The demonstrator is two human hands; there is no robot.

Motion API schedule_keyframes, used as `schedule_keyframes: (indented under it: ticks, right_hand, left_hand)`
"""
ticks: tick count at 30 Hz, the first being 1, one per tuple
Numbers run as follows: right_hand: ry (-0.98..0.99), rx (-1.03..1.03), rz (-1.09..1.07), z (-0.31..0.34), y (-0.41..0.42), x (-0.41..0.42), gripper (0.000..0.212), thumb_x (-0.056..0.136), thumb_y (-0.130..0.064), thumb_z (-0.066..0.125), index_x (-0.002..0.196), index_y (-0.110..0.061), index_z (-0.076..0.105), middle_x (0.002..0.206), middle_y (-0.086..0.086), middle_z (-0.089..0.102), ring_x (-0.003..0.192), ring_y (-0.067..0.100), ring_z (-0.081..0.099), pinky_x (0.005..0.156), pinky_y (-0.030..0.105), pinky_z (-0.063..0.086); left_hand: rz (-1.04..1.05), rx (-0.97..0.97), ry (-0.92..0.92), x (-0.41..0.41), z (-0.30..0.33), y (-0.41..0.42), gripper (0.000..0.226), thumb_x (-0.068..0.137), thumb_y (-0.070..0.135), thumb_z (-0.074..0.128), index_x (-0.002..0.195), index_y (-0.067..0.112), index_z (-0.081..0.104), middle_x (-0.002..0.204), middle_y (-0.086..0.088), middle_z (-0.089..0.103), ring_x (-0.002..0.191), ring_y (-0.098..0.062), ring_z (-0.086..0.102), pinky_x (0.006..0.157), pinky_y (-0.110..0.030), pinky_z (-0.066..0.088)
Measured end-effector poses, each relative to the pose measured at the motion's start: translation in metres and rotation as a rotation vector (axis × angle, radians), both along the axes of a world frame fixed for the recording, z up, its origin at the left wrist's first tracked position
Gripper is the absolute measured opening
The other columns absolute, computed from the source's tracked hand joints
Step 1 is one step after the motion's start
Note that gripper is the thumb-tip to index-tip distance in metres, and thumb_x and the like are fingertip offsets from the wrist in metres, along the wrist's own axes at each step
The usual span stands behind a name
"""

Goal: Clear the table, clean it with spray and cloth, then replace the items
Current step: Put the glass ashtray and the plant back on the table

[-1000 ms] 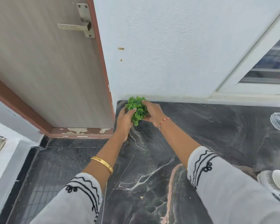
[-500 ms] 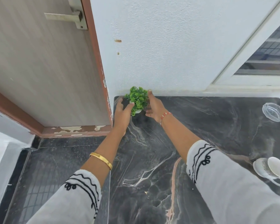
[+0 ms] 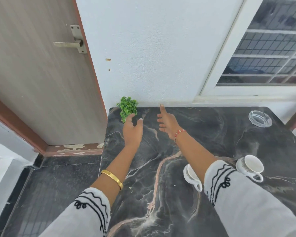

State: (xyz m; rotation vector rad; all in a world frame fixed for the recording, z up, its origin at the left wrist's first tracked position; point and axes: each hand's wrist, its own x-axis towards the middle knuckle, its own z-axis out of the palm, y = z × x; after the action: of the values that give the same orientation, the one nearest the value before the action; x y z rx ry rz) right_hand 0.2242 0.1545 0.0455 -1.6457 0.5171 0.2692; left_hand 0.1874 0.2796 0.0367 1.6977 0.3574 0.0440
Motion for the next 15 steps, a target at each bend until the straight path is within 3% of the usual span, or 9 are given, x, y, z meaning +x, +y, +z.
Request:
schedule_keyframes:
  ticks: [2, 3, 5, 6, 7, 8, 10, 11, 15]
  right_hand:
    - [-0.013, -0.005, 0.022, 0.004, -0.019, -0.020, 0.062, 0.094, -0.057, 0.034, 0.120, -0.005, 0.056, 0.128, 0.014, 0.056, 0.121, 0.034, 0.051, 0.101, 0.041, 0.044]
    - [-0.016, -0.009, 0.033, 0.006, -0.029, -0.030, 0.063, 0.094, -0.058, 0.034, 0.120, -0.005, 0.056, 0.129, 0.015, 0.056, 0.122, 0.035, 0.050, 0.101, 0.041, 0.044]
    - [-0.030, -0.019, 0.052, 0.008, -0.050, -0.052, 0.064, 0.093, -0.058, 0.034, 0.120, -0.005, 0.056, 0.130, 0.017, 0.055, 0.122, 0.035, 0.050, 0.102, 0.041, 0.044]
    - [-0.039, -0.026, 0.062, 0.009, -0.060, -0.061, 0.064, 0.093, -0.059, 0.034, 0.120, -0.005, 0.056, 0.128, 0.016, 0.056, 0.121, 0.034, 0.051, 0.101, 0.040, 0.044]
    - [-0.048, -0.031, 0.070, 0.009, -0.071, -0.070, 0.065, 0.093, -0.060, 0.034, 0.120, -0.006, 0.057, 0.127, 0.014, 0.057, 0.118, 0.032, 0.053, 0.099, 0.039, 0.044]
    - [-0.054, -0.036, 0.074, 0.009, -0.083, -0.080, 0.065, 0.092, -0.060, 0.033, 0.119, -0.006, 0.057, 0.124, 0.012, 0.057, 0.116, 0.031, 0.054, 0.098, 0.039, 0.044]
    - [-0.060, -0.042, 0.075, 0.008, -0.102, -0.094, 0.064, 0.092, -0.061, 0.034, 0.116, -0.007, 0.058, 0.120, 0.011, 0.059, 0.113, 0.031, 0.055, 0.099, 0.039, 0.044]
    - [-0.060, -0.045, 0.074, 0.008, -0.112, -0.101, 0.063, 0.092, -0.060, 0.034, 0.114, -0.007, 0.059, 0.119, 0.012, 0.059, 0.110, 0.030, 0.056, 0.099, 0.040, 0.044]
    - [-0.056, -0.055, 0.054, 0.004, -0.151, -0.126, 0.062, 0.093, -0.058, 0.036, 0.114, -0.005, 0.059, 0.123, 0.016, 0.058, 0.116, 0.033, 0.054, 0.095, 0.036, 0.045]
  left_hand:
    - [-0.003, 0.011, -0.016, -0.021, 0.005, -0.020, 0.044, 0.092, 0.024, 0.049, 0.135, 0.017, 0.043, 0.138, -0.003, 0.049, 0.128, -0.016, 0.044, 0.104, -0.029, 0.034]
    - [-0.001, 0.014, -0.017, -0.032, 0.007, -0.030, 0.043, 0.092, 0.023, 0.049, 0.135, 0.016, 0.043, 0.130, -0.001, 0.054, 0.122, -0.004, 0.048, 0.099, -0.020, 0.036]
    - [0.016, 0.018, -0.021, -0.053, 0.010, -0.052, 0.040, 0.093, 0.019, 0.048, 0.132, 0.013, 0.044, 0.092, 0.012, 0.058, 0.082, 0.022, 0.053, 0.074, -0.001, 0.037]
    - [0.029, 0.020, -0.015, -0.063, 0.012, -0.063, 0.039, 0.093, 0.018, 0.048, 0.132, 0.012, 0.045, 0.079, 0.019, 0.048, 0.068, 0.020, 0.051, 0.068, -0.004, 0.037]
    - [0.033, 0.025, -0.012, -0.073, 0.014, -0.074, 0.039, 0.093, 0.017, 0.048, 0.132, 0.011, 0.045, 0.077, 0.021, 0.044, 0.067, 0.014, 0.049, 0.070, -0.010, 0.037]
    - [0.028, 0.022, -0.016, -0.084, 0.016, -0.086, 0.040, 0.093, 0.018, 0.048, 0.132, 0.011, 0.046, 0.081, 0.019, 0.047, 0.074, 0.011, 0.049, 0.074, -0.015, 0.036]
    - [0.015, 0.002, -0.015, -0.100, 0.016, -0.104, 0.039, 0.092, 0.020, 0.049, 0.131, 0.012, 0.047, 0.113, 0.005, 0.059, 0.106, -0.006, 0.055, 0.088, -0.021, 0.038]
    - [0.003, 0.001, -0.008, -0.109, 0.015, -0.114, 0.039, 0.092, 0.020, 0.050, 0.130, 0.012, 0.047, 0.128, -0.003, 0.055, 0.120, -0.015, 0.050, 0.096, -0.025, 0.036]
    - [-0.091, 0.028, 0.039, -0.133, 0.002, -0.146, 0.040, 0.090, 0.020, 0.053, 0.129, 0.012, 0.048, 0.136, -0.009, 0.050, 0.127, -0.020, 0.045, 0.106, -0.034, 0.035]
